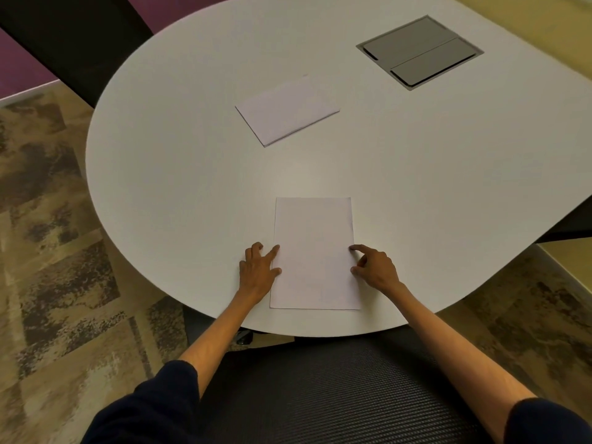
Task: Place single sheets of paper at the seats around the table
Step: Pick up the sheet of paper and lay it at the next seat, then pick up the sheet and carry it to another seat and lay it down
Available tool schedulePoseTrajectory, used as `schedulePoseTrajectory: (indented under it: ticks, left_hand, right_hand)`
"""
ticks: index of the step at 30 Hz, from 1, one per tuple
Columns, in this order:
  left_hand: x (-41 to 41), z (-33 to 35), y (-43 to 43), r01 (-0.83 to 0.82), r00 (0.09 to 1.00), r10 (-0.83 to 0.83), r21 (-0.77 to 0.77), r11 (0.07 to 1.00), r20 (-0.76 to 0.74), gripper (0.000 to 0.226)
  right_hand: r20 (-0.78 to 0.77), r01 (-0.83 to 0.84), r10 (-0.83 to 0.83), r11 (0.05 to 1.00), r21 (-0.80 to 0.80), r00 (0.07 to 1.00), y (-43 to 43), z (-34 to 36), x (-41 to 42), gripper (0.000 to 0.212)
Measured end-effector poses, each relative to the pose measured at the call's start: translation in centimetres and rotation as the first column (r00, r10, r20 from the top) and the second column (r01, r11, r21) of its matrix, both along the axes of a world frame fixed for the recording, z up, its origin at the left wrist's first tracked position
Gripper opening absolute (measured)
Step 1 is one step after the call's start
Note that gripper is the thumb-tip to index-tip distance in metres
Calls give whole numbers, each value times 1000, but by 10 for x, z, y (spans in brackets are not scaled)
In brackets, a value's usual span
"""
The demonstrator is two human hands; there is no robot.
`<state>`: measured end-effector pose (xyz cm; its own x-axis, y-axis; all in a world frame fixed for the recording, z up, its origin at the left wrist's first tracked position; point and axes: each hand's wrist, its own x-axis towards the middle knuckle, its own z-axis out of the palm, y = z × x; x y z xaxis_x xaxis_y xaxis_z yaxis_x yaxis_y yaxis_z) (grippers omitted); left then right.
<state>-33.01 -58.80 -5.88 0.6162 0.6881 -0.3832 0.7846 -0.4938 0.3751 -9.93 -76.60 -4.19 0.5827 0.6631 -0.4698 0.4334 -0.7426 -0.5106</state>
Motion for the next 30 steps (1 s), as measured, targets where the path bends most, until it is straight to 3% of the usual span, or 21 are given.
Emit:
schedulePoseTrajectory:
  ticks: [9,14,19,30]
  left_hand:
    - [-4,11,-3,-50,997,52,-32,998,52,63]
    - [-5,38,-6,-56,997,44,181,982,70,59]
    - [-1,87,-11,-176,974,126,277,944,190,65]
    - [-62,178,5,-273,947,153,460,845,283,76]
  right_hand:
    - [-24,-11,11,1000,15,1000,-1,5,4,47]
    - [200,-86,73,995,58,977,0,25,-4,36]
    - [435,-215,142,969,123,889,23,62,-30,51]
    - [517,-309,44,843,440,855,80,159,-97,62]
